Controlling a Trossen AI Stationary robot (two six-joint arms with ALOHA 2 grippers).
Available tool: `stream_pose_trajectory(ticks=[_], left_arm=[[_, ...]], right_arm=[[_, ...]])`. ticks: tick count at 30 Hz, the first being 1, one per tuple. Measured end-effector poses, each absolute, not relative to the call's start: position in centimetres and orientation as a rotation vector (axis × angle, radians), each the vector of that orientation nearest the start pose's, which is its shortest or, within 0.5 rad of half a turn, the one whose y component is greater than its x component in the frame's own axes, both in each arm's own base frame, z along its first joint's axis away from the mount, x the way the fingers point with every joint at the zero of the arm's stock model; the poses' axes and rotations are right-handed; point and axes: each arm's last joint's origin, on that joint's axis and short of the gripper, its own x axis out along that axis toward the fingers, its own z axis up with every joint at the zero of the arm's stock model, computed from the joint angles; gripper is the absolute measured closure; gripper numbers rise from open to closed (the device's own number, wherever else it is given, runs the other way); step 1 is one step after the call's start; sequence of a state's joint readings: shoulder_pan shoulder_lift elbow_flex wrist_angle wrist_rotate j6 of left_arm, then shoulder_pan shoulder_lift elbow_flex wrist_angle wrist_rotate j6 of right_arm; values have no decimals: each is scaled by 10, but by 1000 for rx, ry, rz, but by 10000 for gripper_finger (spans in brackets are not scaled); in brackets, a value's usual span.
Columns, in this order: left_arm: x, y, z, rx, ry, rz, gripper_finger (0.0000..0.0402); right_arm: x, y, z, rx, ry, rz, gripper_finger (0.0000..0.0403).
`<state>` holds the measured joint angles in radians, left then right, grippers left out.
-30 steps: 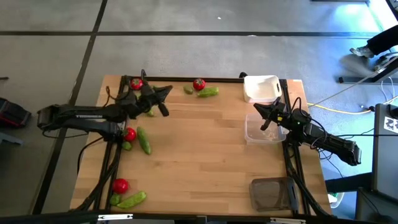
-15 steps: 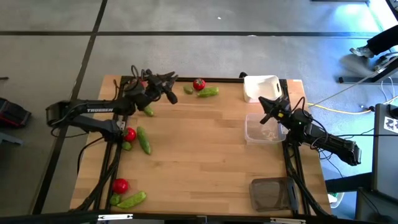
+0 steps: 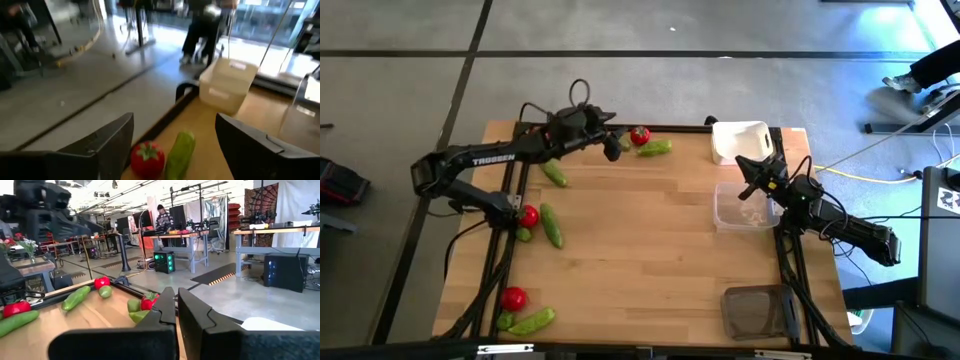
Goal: Sort produce into baskets
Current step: Put the top right lime into the white bin
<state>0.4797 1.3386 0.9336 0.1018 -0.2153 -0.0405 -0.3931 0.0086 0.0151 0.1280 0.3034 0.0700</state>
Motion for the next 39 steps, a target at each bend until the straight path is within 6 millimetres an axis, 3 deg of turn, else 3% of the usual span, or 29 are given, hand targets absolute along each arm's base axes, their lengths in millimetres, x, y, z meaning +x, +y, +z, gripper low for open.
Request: stream_pose_trajectory(ticks=[6,21,29,39], left_arm=[[268,150,275,-101,412,689,118],[268,152,257,18,583,656,126],[275,176,230,53,707,638,126],[287,215,222,52,830,520,126]], right_arm=[[85,-44,180,61,-161,-688,360],[87,-42,180,65,-160,-576,177],[87,-42,179,67,-143,-587,157],[87,-43,174,98,-105,-599,157]])
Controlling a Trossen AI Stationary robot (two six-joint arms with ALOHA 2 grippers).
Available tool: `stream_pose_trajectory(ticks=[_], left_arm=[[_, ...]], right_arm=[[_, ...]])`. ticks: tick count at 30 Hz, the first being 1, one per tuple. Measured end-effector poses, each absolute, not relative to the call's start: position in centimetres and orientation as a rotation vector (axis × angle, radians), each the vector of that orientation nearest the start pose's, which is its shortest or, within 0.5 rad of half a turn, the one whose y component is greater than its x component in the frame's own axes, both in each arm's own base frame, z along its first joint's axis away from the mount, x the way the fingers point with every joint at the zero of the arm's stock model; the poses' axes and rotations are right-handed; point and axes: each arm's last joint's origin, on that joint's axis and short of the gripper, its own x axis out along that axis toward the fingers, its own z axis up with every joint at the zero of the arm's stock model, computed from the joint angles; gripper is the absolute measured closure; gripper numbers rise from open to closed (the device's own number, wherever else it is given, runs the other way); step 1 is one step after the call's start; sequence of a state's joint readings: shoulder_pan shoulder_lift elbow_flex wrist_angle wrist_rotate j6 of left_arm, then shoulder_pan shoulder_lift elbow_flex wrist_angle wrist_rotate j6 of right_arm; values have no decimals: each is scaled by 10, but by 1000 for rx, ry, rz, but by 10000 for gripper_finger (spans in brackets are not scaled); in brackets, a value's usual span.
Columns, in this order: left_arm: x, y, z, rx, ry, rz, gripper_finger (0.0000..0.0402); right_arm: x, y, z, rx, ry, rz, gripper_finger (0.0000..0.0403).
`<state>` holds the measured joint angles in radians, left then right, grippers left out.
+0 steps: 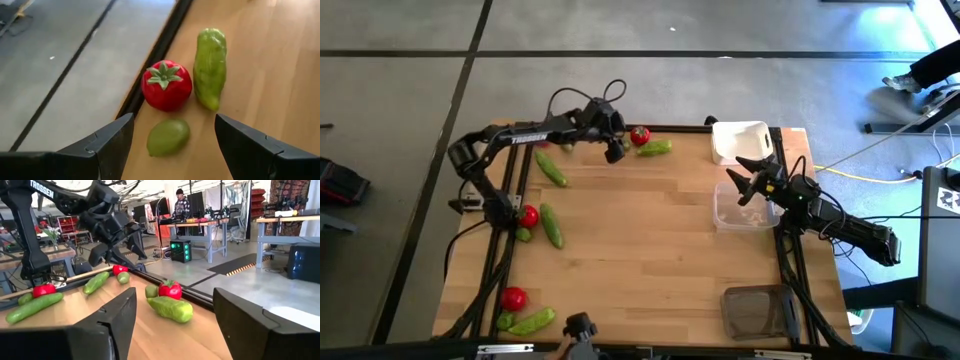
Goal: Sort produce into baskets
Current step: Put the top right lime into the white bin
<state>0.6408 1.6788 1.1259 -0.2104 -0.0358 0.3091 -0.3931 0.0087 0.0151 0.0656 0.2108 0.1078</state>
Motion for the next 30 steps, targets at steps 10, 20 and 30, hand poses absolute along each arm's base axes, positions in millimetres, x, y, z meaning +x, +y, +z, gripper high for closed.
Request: stream_pose_trajectory(ticks=[10,20,30], left_arm=[[287,240,198,84,851,332,126],[286,255,168,68,901,311,126],[287,266,139,61,942,304,126]], right_arm=[[87,-43,174,173,-124,-596,157],[87,-43,174,195,-128,-593,157],[87,-43,173,196,-124,-593,157]])
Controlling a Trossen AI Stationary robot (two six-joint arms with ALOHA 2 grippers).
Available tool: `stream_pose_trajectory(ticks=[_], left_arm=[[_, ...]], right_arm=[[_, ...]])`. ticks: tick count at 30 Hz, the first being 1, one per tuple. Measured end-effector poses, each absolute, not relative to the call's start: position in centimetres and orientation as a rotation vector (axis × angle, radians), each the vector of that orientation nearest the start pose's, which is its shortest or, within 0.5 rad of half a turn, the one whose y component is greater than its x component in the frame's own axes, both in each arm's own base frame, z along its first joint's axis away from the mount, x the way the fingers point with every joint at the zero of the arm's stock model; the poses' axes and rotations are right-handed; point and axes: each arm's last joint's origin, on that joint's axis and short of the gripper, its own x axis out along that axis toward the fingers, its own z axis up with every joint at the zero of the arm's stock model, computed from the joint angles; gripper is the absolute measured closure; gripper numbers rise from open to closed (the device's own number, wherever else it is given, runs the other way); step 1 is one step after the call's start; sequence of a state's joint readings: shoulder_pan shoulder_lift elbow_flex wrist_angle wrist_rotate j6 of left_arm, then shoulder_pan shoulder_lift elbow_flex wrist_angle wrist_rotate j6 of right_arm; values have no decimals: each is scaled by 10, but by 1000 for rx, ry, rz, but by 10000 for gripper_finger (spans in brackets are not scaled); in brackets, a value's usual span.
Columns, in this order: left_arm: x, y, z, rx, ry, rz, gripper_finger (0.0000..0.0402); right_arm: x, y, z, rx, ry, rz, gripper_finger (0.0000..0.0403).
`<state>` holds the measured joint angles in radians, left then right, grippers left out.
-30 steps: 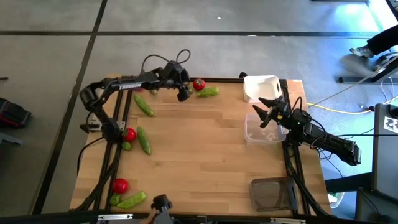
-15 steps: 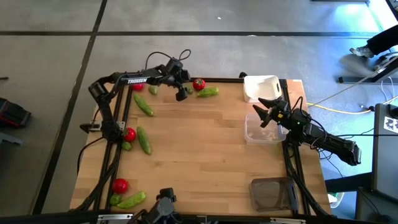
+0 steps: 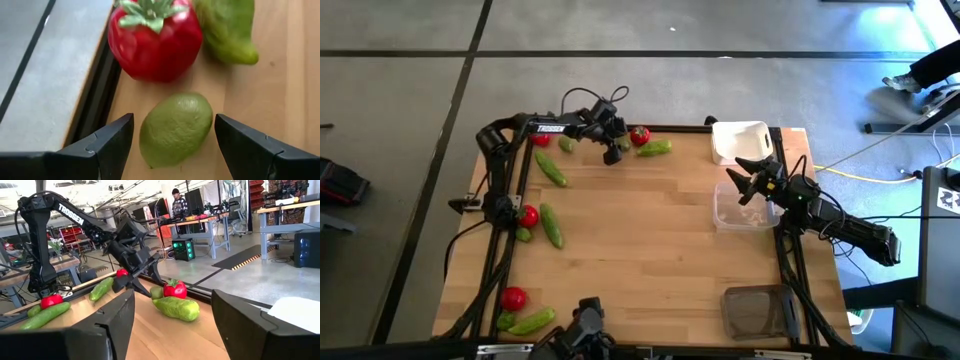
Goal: Sort produce into baskets
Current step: Put the top right lime into the white bin
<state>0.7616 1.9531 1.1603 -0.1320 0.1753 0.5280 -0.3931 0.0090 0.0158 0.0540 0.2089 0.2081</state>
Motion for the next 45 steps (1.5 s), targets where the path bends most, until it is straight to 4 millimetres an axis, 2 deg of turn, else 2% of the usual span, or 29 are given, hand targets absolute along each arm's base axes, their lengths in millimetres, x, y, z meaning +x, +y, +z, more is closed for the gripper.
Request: stream_pose_trajectory(ticks=[6,16,25,34,45], left_arm=[[286,266,131,44,965,294,143],[287,266,131,32,965,298,236],[291,259,134,-17,957,311,233],[306,233,172,69,875,296,231],[327,171,232,243,739,279,231]], right_arm=[[87,-42,173,196,-123,-593,157],[87,-42,173,196,-121,-592,157],[88,-41,173,200,-119,-538,157],[88,-39,180,231,-187,-443,157],[89,-37,183,357,-239,-365,157]])
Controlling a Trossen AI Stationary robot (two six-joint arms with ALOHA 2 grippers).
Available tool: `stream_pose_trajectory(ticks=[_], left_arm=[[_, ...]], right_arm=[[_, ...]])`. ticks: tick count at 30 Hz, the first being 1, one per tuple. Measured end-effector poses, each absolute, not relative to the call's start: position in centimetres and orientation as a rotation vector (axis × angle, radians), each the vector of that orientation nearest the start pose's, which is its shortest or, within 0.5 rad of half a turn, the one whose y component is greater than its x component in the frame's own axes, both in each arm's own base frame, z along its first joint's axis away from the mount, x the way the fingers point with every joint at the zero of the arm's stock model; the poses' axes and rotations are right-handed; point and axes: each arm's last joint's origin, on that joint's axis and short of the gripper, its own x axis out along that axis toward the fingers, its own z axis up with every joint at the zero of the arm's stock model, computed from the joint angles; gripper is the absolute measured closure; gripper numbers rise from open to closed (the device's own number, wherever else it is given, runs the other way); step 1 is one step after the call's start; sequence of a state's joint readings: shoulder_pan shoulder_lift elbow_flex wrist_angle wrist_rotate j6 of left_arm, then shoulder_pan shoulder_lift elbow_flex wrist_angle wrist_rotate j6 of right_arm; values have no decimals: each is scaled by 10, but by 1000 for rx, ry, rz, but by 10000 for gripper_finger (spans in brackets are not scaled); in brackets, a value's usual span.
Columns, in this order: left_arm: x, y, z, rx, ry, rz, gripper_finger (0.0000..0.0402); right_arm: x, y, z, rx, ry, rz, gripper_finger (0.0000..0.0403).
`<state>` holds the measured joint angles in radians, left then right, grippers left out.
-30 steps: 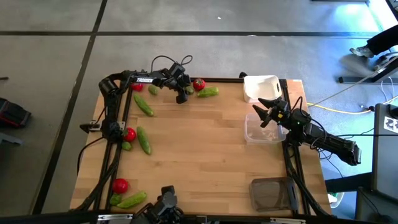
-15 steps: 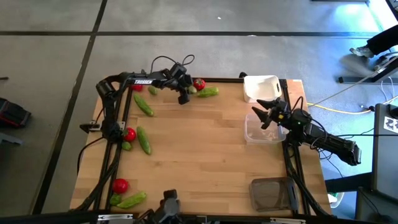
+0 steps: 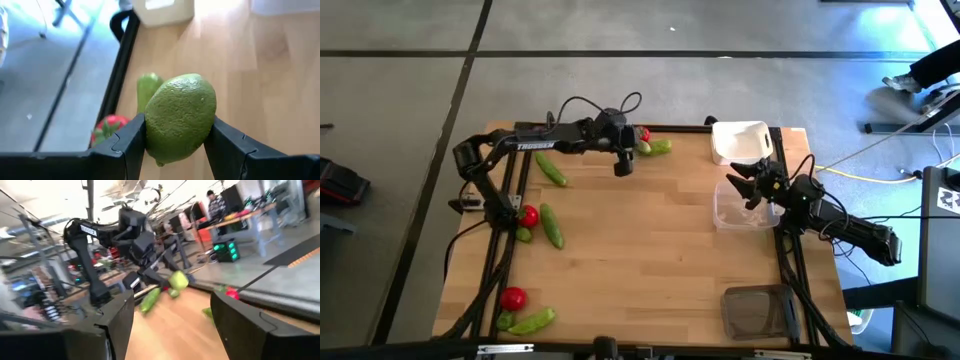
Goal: Sort produce into baskets
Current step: Put the top right lime into the white bin
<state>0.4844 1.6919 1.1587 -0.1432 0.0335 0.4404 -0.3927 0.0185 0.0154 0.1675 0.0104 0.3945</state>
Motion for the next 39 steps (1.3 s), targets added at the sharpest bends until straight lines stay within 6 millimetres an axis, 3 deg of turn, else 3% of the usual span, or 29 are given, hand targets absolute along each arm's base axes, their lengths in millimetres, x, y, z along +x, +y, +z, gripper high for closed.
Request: stream_pose_trajectory(ticks=[12,21,27,39], left_arm=[[362,99,251,373,554,167,231],[376,66,266,436,392,223,231],[378,56,269,479,370,259,231],[379,58,267,461,376,295,231]], right_arm=[[92,-38,181,566,-240,-326,157],[102,-39,191,651,-297,-197,157],[115,-44,191,694,-203,-214,157],[156,-59,208,671,-73,-216,157]])
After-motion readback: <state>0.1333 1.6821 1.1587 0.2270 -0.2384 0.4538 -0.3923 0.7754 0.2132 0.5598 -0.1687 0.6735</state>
